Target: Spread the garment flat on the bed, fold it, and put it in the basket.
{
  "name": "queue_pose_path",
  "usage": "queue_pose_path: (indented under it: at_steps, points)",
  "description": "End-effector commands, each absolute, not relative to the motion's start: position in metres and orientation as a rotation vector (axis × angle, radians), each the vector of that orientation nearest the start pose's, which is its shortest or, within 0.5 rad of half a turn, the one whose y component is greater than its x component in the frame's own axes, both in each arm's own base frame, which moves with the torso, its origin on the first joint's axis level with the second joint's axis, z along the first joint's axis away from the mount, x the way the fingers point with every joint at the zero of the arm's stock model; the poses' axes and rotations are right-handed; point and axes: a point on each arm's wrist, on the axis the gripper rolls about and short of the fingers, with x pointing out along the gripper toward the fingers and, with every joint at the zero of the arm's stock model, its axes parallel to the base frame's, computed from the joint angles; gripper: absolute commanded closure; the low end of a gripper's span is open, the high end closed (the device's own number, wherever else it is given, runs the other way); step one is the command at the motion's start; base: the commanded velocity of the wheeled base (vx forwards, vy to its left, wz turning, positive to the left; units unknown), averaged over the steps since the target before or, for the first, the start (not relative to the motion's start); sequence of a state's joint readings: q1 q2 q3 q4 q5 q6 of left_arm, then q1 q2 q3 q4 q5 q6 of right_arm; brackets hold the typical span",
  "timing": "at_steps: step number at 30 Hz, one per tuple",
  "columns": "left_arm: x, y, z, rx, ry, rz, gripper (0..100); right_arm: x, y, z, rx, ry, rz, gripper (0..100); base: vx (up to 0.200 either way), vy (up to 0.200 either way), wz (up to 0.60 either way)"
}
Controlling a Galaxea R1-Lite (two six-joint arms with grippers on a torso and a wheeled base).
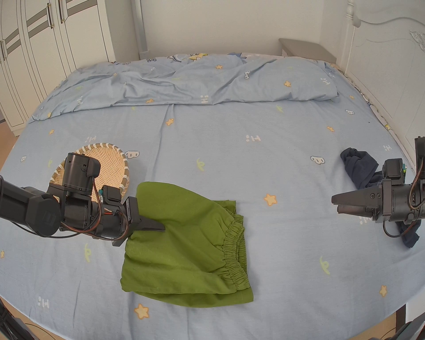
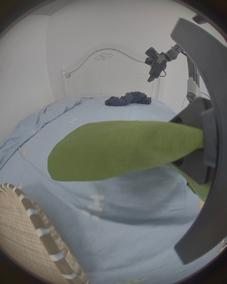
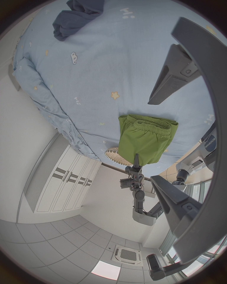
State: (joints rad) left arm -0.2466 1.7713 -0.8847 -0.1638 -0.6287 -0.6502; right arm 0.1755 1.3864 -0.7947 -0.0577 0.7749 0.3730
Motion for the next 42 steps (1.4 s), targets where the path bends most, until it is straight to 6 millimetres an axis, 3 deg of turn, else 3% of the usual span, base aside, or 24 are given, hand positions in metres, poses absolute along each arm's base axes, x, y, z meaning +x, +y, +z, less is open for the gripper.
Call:
queue_pose_path:
  at_steps: [1, 6, 12, 16, 22, 29, 33, 34, 42]
  points:
    - [0.289, -0.087, 0.141, -0.721, 0.988, -0.574, 100, 0.209, 0.053, 0.211, 0.500, 0.700, 0.822, 0, 0.000, 0.200, 0.00]
    - [0.287, -0.089, 0.141, -0.711, 0.988, -0.581, 100, 0.208, 0.053, 0.212, 0.499, 0.698, 0.824, 0, 0.000, 0.200, 0.00]
    - [0.273, -0.103, 0.138, -0.562, 0.972, -0.656, 100, 0.207, 0.053, 0.213, 0.498, 0.692, 0.826, 0, 0.000, 0.000, 0.00]
    - [0.261, -0.129, 0.146, -0.423, 0.922, -0.712, 100, 0.207, 0.053, 0.214, 0.497, 0.689, 0.825, 0, 0.000, 0.000, 0.00]
    - [0.257, -0.151, 0.169, -0.356, 0.835, -0.821, 100, 0.206, 0.053, 0.213, 0.497, 0.691, 0.825, 0, 0.000, 0.000, 0.00]
    - [0.244, -0.145, 0.195, -0.220, 0.708, -0.898, 100, 0.206, 0.053, 0.213, 0.497, 0.691, 0.825, 0, 0.000, 0.000, 0.00]
    - [0.244, -0.145, 0.197, -0.215, 0.702, -0.900, 100, 0.206, 0.053, 0.213, 0.497, 0.691, 0.825, 0, 0.000, 0.000, 0.00]
    - [0.235, -0.140, 0.217, -0.156, 0.662, -0.922, 100, 0.207, 0.053, 0.213, 0.497, 0.692, 0.824, 0, 0.000, 0.000, 0.00]
    - [0.231, -0.128, 0.229, -0.049, 0.528, -0.882, 100, 0.208, 0.053, 0.212, 0.498, 0.694, 0.824, 0, 0.000, 0.000, 0.00]
